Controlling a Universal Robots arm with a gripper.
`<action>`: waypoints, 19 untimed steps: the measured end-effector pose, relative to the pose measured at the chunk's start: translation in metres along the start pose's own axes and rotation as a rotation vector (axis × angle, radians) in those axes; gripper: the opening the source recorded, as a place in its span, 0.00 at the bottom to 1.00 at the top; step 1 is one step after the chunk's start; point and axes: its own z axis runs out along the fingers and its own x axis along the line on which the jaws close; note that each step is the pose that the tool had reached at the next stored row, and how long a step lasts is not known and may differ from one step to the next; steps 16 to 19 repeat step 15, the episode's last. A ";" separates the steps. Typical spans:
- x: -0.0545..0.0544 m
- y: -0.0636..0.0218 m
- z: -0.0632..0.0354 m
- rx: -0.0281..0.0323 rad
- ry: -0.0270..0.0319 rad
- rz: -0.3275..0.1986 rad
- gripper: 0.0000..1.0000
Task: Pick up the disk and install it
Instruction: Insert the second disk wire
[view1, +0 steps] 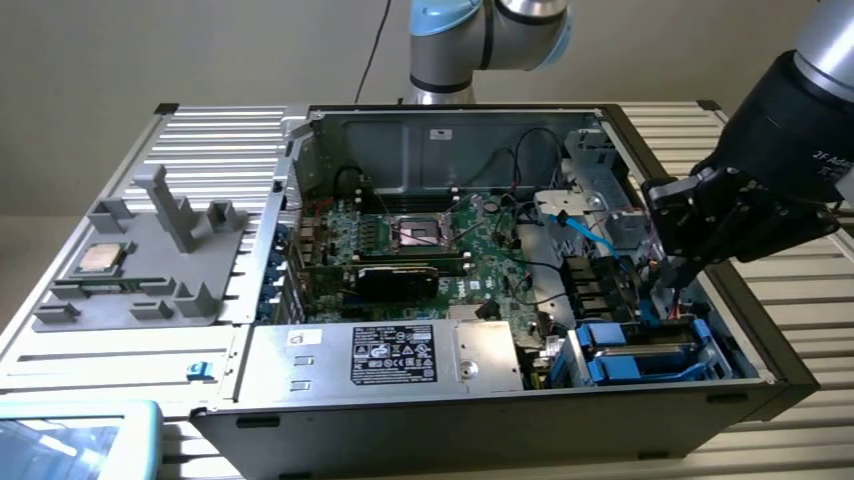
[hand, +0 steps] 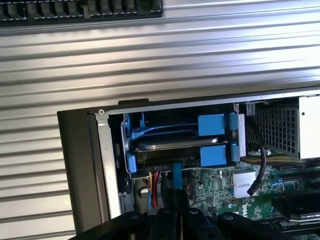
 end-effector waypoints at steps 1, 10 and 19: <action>0.000 -0.0025 -0.0011 -0.0050 0.0006 0.000 0.11; -0.002 -0.0141 -0.0033 -0.0484 0.0050 0.003 0.11; -0.002 -0.0141 -0.0032 -0.0483 0.0051 0.003 0.11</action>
